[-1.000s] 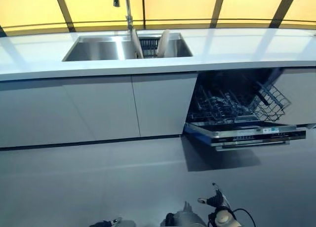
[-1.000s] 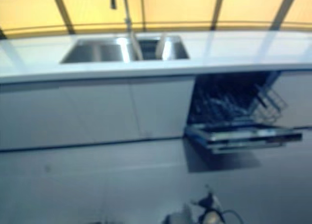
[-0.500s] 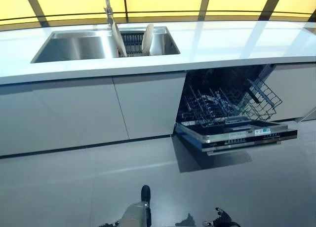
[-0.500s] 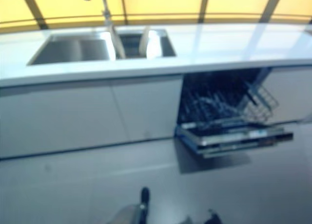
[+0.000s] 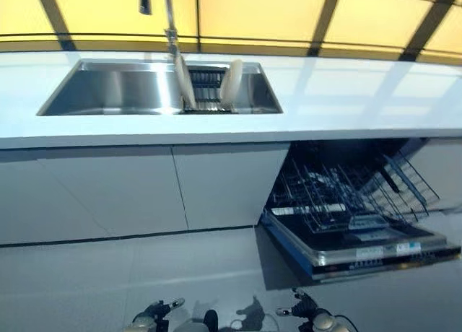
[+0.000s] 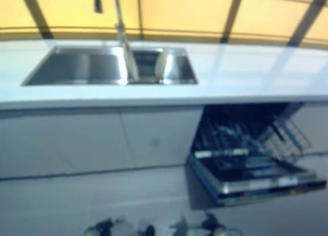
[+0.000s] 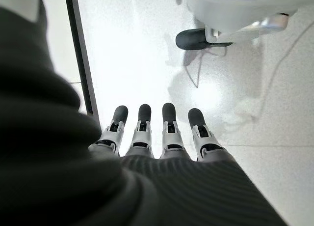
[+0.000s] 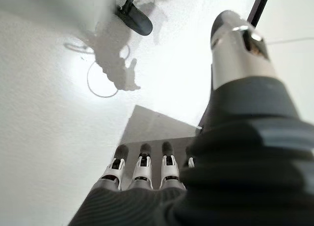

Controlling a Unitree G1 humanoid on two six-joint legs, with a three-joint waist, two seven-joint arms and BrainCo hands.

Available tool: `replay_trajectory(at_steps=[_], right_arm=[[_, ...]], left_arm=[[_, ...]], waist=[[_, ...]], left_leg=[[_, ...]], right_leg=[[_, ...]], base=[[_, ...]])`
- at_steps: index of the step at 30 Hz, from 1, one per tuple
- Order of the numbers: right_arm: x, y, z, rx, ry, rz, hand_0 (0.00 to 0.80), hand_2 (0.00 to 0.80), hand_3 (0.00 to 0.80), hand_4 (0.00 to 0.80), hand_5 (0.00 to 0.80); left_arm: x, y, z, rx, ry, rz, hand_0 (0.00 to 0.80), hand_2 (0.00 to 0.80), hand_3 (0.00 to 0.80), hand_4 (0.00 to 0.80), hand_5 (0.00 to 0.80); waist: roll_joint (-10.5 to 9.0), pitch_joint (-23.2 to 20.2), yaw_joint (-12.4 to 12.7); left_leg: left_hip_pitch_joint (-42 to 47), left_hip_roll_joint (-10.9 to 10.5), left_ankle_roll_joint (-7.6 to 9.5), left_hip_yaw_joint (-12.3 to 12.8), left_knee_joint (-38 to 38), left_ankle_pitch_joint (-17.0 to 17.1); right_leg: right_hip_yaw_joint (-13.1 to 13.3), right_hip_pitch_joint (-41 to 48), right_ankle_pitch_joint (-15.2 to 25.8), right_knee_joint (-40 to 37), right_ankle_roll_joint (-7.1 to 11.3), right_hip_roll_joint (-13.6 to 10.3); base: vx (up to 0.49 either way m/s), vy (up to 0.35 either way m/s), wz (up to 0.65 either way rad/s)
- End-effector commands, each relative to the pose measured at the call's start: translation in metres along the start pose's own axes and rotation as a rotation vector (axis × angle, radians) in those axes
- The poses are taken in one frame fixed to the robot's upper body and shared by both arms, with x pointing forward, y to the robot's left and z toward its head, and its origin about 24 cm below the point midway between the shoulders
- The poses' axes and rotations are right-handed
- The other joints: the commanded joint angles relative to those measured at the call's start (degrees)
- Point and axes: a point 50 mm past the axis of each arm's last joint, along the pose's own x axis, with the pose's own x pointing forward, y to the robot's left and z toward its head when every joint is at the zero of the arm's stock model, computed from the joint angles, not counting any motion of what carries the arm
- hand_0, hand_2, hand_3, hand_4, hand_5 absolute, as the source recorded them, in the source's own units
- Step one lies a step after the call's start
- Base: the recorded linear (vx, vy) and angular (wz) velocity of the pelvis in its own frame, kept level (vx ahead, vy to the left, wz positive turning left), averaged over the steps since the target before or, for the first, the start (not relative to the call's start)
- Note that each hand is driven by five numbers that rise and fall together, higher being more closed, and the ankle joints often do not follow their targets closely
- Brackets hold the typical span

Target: Take plates into dishwasher

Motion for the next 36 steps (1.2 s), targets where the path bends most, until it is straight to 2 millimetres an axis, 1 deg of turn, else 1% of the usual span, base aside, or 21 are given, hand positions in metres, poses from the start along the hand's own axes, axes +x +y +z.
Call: replay_trajectory(at_steps=[1, 2, 3, 4, 6, 8, 11, 19, 21, 23, 24, 25, 26, 27, 28, 29, 30, 31, 32, 34, 36], right_arm=[[-0.001, -0.014, 0.002, -0.087, -0.034, -0.041, 0.0, 0.0, 0.0, 0.0, 0.0], [-0.001, -0.016, 0.0, -0.108, -0.03, -0.052, 0.0, 0.0, 0.0, 0.0, 0.0], [-0.001, -0.018, -0.001, -0.121, -0.028, -0.059, 0.0, 0.0, 0.0, 0.0, 0.0], [0.0, -0.02, 0.001, -0.137, -0.033, -0.056, 0.0, 0.0, 0.0, 0.0, 0.0], [0.002, -0.024, 0.008, -0.143, -0.023, -0.065, 0.0, 0.0, 0.0, 0.0, 0.0], [0.004, -0.023, 0.008, -0.121, 0.023, -0.031, 0.0, 0.0, 0.0, 0.0, 0.0], [0.004, -0.024, 0.008, -0.123, 0.034, 0.001, 0.0, 0.0, 0.0, 0.0, 0.0], [0.004, -0.02, 0.008, -0.085, 0.039, 0.041, 0.0, 0.0, 0.0, 0.0, 0.0], [0.004, -0.018, 0.009, -0.078, 0.039, 0.05, 0.0, 0.0, 0.0, 0.0, 0.0], [0.005, -0.019, 0.009, -0.066, 0.048, 0.049, 0.0, 0.0, 0.0, 0.0, 0.0], [0.005, -0.021, 0.008, -0.054, 0.058, 0.046, 0.0, 0.0, 0.0, 0.0, 0.0], [0.005, -0.024, 0.009, -0.044, 0.058, 0.053, 0.0, 0.0, 0.0, 0.0, 0.0], [0.005, -0.025, 0.01, -0.033, 0.06, 0.062, 0.0, 0.0, 0.0, 0.0, 0.0], [0.005, -0.023, 0.009, -0.022, 0.073, 0.064, 0.0, 0.0, 0.0, 0.0, 0.0], [0.004, -0.022, 0.007, -0.003, 0.09, 0.062, 0.0, 0.0, 0.0, 0.0, 0.0], [0.004, -0.023, 0.005, 0.022, 0.099, 0.067, 0.0, 0.0, 0.0, 0.0, 0.0], [0.005, -0.026, 0.006, 0.025, 0.085, 0.074, 0.0, 0.0, 0.0, 0.0, 0.0], [0.005, -0.027, 0.008, 0.015, 0.071, 0.077, 0.0, 0.0, 0.0, 0.0, 0.0], [0.005, -0.031, 0.011, 0.022, 0.055, 0.079, 0.0, 0.0, 0.0, 0.0, 0.0], [0.005, -0.03, 0.013, 0.031, 0.048, 0.101, 0.0, 0.0, 0.0, 0.0, 0.0], [0.006, -0.025, 0.02, 0.034, 0.001, 0.159, 0.0, 0.0, 0.0, 0.0, 0.0]], left_arm=[[0.0, -0.004, 0.004, 0.072, -0.01, -0.017, 0.0, 0.0, 0.0, 0.0, 0.0], [0.001, -0.005, 0.007, 0.087, -0.021, -0.024, 0.0, 0.0, 0.0, 0.0, 0.0], [0.001, -0.006, 0.011, 0.102, -0.034, -0.028, 0.0, 0.0, 0.0, 0.0, 0.0], [0.001, -0.007, 0.016, 0.107, -0.05, -0.026, 0.0, 0.0, 0.0, 0.0, 0.0], [0.001, -0.008, 0.019, 0.121, -0.064, -0.016, 0.0, 0.0, 0.0, 0.0, 0.0], [0.0, -0.011, 0.019, 0.116, -0.078, -0.021, 0.0, 0.0, 0.0, 0.0, 0.0], [0.0, -0.019, 0.02, 0.254, -0.099, -0.057, 0.0, 0.0, 0.0, 0.0, 0.0], [0.001, -0.004, 0.013, 0.286, -0.053, -0.01, 0.0, 0.0, 0.0, 0.0, 0.0], [0.001, -0.003, 0.015, 0.261, -0.056, 0.011, 0.0, 0.0, 0.0, 0.0, 0.0], [0.001, -0.002, 0.016, 0.168, -0.046, 0.054, 0.0, 0.0, 0.0, 0.0, 0.0], [0.001, -0.002, 0.018, 0.114, -0.046, 0.066, 0.0, 0.0, 0.0, 0.0, 0.0], [0.001, -0.004, 0.019, 0.071, -0.058, 0.067, 0.0, 0.0, 0.0, 0.0, 0.0], [0.001, -0.006, 0.02, 0.035, -0.068, 0.077, 0.0, 0.0, 0.0, 0.0, 0.0], [0.0, -0.007, 0.019, 0.027, -0.076, 0.086, 0.0, 0.0, 0.0, 0.0, 0.0], [0.0, -0.007, 0.017, -0.008, -0.082, 0.089, 0.0, 0.0, 0.0, 0.0, 0.0], [0.0, -0.006, 0.015, -0.047, -0.088, 0.099, 0.0, 0.0, 0.0, 0.0, 0.0], [0.0, -0.005, 0.019, -0.064, -0.112, 0.108, 0.0, 0.0, 0.0, 0.0, 0.0], [0.0, -0.005, 0.02, -0.056, -0.114, 0.107, 0.0, 0.0, 0.0, 0.0, 0.0], [0.0, -0.005, 0.022, -0.02, -0.11, 0.097, 0.0, 0.0, 0.0, 0.0, 0.0], [0.0, -0.003, 0.029, 0.053, -0.147, 0.11, 0.0, 0.0, 0.0, 0.0, 0.0], [0.0, 0.008, 0.039, 0.097, -0.167, 0.115, 0.0, 0.0, 0.0, 0.0, 0.0]], waist=[[0.55, 0.89, -3.35], [-0.18, 0.97, -4.25], [-0.05, 1.41, -5.38], [0.07, 1.74, -6.07], [-0.82, 1.8, -5.56], [-1.35, 1.32, -5.06], [-1.95, 0.98, -4.03], [-1.88, 1.1, -3.77], [-1.95, 1.29, -4.05], [-2.64, 1.02, -4.39], [-3.42, 0.99, -4.4], [-4.17, 1.61, -3.92], [-4.18, 2.3, -3.02], [-3.72, 2.93, -2.0], [-3.12, 3.16, -1.42], [-2.11, 3.47, -0.94], [-1.09, 4.16, -0.01], [-1.01, 4.49, 0.25], [-0.91, 4.58, 0.42], [-0.71, 4.12, -0.2], [-0.81, 3.72, -0.41]], left_leg=[[0.14, -0.93, -0.79, -4.09, 4.82, -4.72], [1.32, -1.5, -1.07, -5.83, 4.82, -5.95], [3.03, -1.39, -1.26, -7.85, 4.87, -7.26], [4.02, -1.33, -1.22, -9.21, 5.29, -8.2], [3.52, -1.6, -1.3, -8.89, 7.8, -10.36], [3.88, -0.76, -2.12, -8.02, 8.17, -10.28], [4.76, 0.48, -2.75, -6.45, 6.3, -9.52], [5.23, 1.08, -2.17, -6.2, 3.95, -8.93], [4.87, 1.25, -1.82, -5.87, 5.09, -9.45], [4.49, 1.47, -2.15, -4.81, 9.34, -11.91], [1.85, 1.67, -3.29, -3.58, 16.9, -10.79], [-3.94, 1.35, -4.33, -3.15, 29.09, -6.74], [-8.68, 0.32, -5.38, -3.93, 35.52, -2.83], [-12.39, 0.14, -6.36, -3.9, 36.23, -0.5], [-12.73, 1.63, -7.36, -3.78, 32.26, 1.02], [-11.15, 5.06, -8.34, -2.89, 21.08, 2.15], [-10.74, 6.17, -8.67, -3.32, 11.53, 3.1], [-10.07, 6.36, -8.4, -3.58, 10.23, 2.69], [-10.1, 5.13, -7.36, -3.36, 10.91, 0.5], [-8.73, 5.28, -6.43, -2.84, 11.69, -1.57], [-5.01, 4.88, -5.66, -3.89, 8.87, -2.13]], right_leg=[[0.58, -7.07, 18.57, -30.58, 0.69, -5.13], [1.79, -8.56, 19.47, -37.99, 1.2, -5.33], [3.06, -9.36, 20.32, -42.27, 1.63, -4.28], [4.25, -10.67, 19.75, -42.04, 1.42, -2.55], [4.15, -8.05, 17.58, -41.8, 1.18, -2.9], [3.81, -5.06, 16.26, -41.86, 0.96, -2.73], [2.47, -1.12, 15.62, -44.59, 1.07, -2.92], [2.28, -1.31, 14.26, -42.4, 1.43, -2.52], [2.73, -1.21, 12.98, -41.47, 0.94, -1.99], [3.4, 0.06, 12.16, -42.1, -0.17, -1.88], [3.91, 1.82, 11.9, -43.32, -1.17, -2.04], [3.84, 3.11, 11.61, -43.73, -2.3, -2.34], [3.94, 4.08, 11.33, -43.55, -3.09, -2.08], [4.5, 5.49, 10.63, -43.23, -3.51, -1.47], [4.59, 6.61, 9.97, -43.09, -3.45, -1.1], [4.34, 8.52, 8.92, -43.4, -2.87, -1.04], [4.91, 10.58, 7.76, -43.54, -2.33, -1.09], [4.71, 11.08, 7.12, -43.26, -2.19, -1.57], [3.76, 11.21, 6.32, -42.12, -1.52, -3.02], [3.06, 9.33, 5.49, -39.1, -0.58, -4.45], [1.93, 6.0, 9.09, -37.98, 1.81, -6.51]], base=[[0.387, -0.272, 0.59], [0.367, -0.261, 0.72], [0.279, -0.194, 0.86], [0.204, -0.13, 0.92], [0.159, -0.097, 0.86], [0.185, -0.103, 0.79], [0.159, -0.115, 0.5], [0.129, -0.058, -0.05], [0.16, -0.048, 0.01], [0.171, -0.031, 0.01], [0.119, -0.012, 0.08], [0.118, -0.006, 0.27], [0.139, 0.02, 0.42], [0.212, 0.085, 0.47], [0.311, 0.166, 0.04], [0.378, 0.28, -0.46], [0.318, 0.266, -0.7], [0.278, 0.277, -0.63], [0.191, 0.185, -0.43], [0.199, 0.178, -0.47], [0.16, 0.045, -0.15]])
